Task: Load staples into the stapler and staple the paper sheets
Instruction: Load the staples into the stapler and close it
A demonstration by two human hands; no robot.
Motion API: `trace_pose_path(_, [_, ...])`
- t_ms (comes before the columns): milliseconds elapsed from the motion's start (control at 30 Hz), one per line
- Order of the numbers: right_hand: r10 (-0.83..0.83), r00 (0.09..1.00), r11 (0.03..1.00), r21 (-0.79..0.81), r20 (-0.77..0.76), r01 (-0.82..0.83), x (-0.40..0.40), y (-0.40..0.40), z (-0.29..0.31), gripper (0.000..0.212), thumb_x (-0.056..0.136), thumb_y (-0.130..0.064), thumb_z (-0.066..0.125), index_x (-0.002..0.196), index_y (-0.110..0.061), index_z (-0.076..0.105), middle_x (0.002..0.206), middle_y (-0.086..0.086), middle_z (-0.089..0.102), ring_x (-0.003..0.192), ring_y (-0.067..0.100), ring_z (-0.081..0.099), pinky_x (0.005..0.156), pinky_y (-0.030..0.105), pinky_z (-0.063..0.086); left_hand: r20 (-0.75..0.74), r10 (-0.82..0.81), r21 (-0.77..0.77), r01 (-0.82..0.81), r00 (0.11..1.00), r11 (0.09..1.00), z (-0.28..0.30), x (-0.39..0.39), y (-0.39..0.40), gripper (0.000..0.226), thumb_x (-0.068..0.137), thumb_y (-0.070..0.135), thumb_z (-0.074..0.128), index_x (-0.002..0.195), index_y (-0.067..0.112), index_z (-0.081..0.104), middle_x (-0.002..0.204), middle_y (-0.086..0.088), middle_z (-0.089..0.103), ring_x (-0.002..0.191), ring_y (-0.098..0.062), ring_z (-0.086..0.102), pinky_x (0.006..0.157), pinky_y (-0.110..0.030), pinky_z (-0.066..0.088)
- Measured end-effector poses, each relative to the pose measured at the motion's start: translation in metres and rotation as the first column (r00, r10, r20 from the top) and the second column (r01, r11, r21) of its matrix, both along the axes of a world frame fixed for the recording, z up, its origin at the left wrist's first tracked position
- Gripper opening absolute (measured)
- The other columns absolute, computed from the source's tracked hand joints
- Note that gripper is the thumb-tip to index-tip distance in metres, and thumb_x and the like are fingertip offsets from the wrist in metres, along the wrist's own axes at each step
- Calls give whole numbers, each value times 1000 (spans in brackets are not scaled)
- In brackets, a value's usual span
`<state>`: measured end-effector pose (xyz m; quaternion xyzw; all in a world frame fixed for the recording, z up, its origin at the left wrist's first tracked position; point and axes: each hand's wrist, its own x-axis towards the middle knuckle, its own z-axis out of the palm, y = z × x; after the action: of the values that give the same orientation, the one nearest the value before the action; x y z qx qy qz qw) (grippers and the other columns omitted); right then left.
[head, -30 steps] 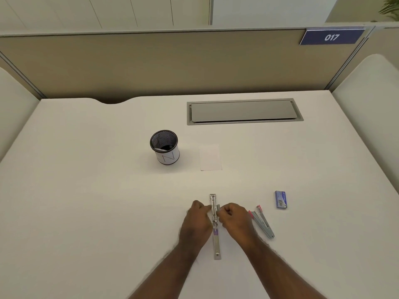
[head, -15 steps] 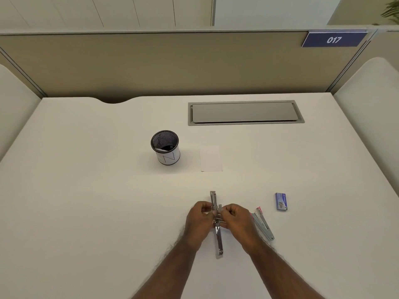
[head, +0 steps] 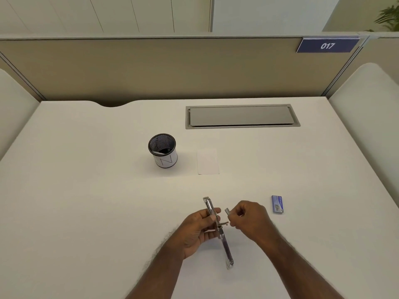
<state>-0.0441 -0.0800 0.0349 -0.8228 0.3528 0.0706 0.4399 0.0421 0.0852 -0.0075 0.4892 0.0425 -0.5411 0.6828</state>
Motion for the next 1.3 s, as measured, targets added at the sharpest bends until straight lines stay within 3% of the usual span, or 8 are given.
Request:
trace_pose_path(100, [71,997,987,-142,-35,-76,3,-3,10,14,73,-33,65,62,-25,62,65,-11,67,61,7,60,58,30,52,19,-33,-61,35,999,998,5,-3,-3,26,86,16,68,112,12,71,97,-5,69,80,-16,64,78,-36,57])
trace_pose_path(267, [155,985,973,-161,-80,-166,8,-9,21,12,74,-25,65,62,-22,63,62,-10,66,60,7,61,53,26,50,78,-66,-127,76,995,989,9,-7,-4,25,85,21,70,110,18,70,108,-7,66,77,-13,63,79,-37,55])
trace_pose_path(400, [156,986,971,-174,-53,-163,9,-9,22,14,72,-26,68,60,-25,60,61,-11,64,57,5,57,50,23,46,112,-94,-105,106,989,989,11,-8,-7,31,83,23,71,114,17,71,92,-3,63,73,-11,60,75,-34,55])
trace_pose_path(533, [149,989,975,-170,8,-145,9,-5,22,15,74,-24,68,65,-32,59,67,-13,66,63,7,61,60,29,54,123,-82,-93,94,989,991,11,-7,-9,33,84,22,69,117,16,71,77,1,65,72,-11,62,73,-33,55])
trace_pose_path(633, [120,992,985,-129,31,-115,8,-4,24,17,77,-23,68,66,-35,63,69,-12,68,66,7,65,65,28,56,133,-71,-85,83,989,993,12,-6,-9,31,84,23,69,115,17,72,78,2,69,73,-11,64,74,-32,56])
trace_pose_path(900, [-127,988,978,175,91,110,8,0,31,8,82,-11,72,76,-16,72,66,1,74,63,14,73,73,44,62,99,-73,-121,85,992,989,10,-3,-9,37,85,25,69,122,17,68,85,-2,65,80,-15,63,79,-34,55])
trace_pose_path(1133, [-112,977,990,104,183,94,7,-1,44,14,78,-17,77,75,-30,73,71,-10,75,71,4,70,73,29,58,11,-2,-192,4,1000,981,12,1,-9,36,89,21,63,124,15,66,115,-6,67,82,-15,67,77,-31,57])
trace_pose_path(1300, [-22,966,999,34,256,14,10,2,55,19,79,-11,77,78,-30,76,81,-16,72,78,-5,67,73,15,51,-37,46,-184,-52,998,982,12,0,-11,32,86,20,64,115,10,71,92,-3,67,81,-19,66,75,-33,58])
